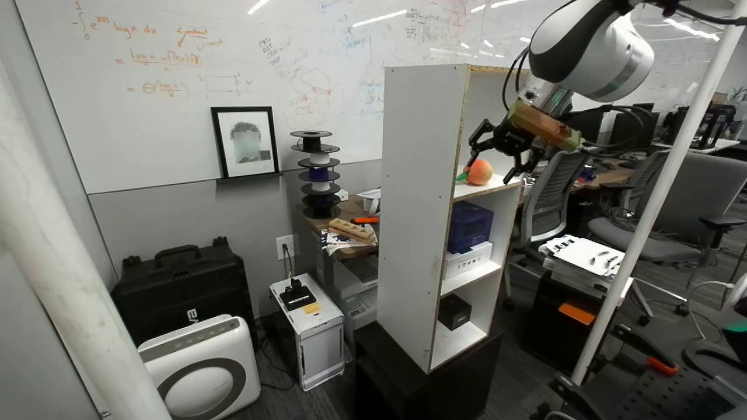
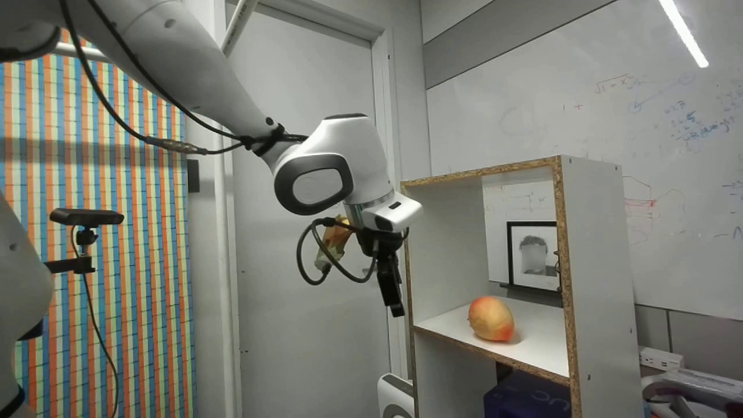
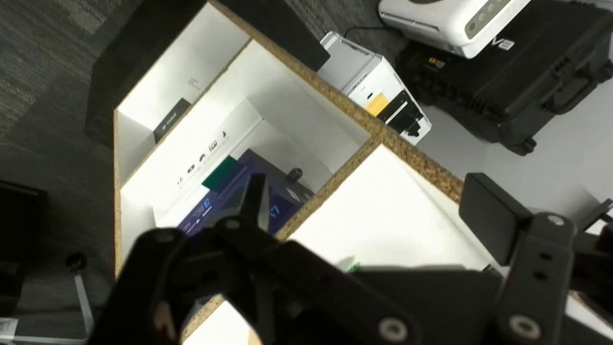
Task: Put the peach on top of the shelf
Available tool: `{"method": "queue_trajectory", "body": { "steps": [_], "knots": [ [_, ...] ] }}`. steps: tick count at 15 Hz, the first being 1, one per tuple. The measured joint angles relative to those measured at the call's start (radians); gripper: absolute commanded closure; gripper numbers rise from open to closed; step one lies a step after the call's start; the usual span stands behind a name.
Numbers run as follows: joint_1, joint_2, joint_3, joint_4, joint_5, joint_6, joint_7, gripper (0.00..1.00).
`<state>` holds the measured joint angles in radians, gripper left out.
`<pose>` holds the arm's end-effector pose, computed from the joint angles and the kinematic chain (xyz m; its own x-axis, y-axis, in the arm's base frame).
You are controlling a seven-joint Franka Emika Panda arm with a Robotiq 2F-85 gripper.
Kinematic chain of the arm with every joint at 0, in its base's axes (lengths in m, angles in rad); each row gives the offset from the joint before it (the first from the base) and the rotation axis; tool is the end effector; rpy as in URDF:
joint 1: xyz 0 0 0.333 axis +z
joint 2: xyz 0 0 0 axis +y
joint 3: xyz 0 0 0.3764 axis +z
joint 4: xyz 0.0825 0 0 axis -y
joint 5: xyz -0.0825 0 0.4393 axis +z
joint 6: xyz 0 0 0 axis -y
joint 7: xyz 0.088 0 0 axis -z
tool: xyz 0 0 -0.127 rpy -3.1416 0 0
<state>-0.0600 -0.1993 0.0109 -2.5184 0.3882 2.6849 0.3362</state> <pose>0.5098 -0.0337 0.3915 0.7219 -0.6620 0.2013 -0.5732 -0.7351 -0.3621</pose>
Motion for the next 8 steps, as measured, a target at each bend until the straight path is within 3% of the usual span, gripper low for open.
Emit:
{"method": "queue_trajectory", "body": {
  "steps": [8],
  "knots": [
    [-0.042, 0.229, -0.043, 0.186, -0.416, 0.066, 0.241, 0.0]
  ]
}}
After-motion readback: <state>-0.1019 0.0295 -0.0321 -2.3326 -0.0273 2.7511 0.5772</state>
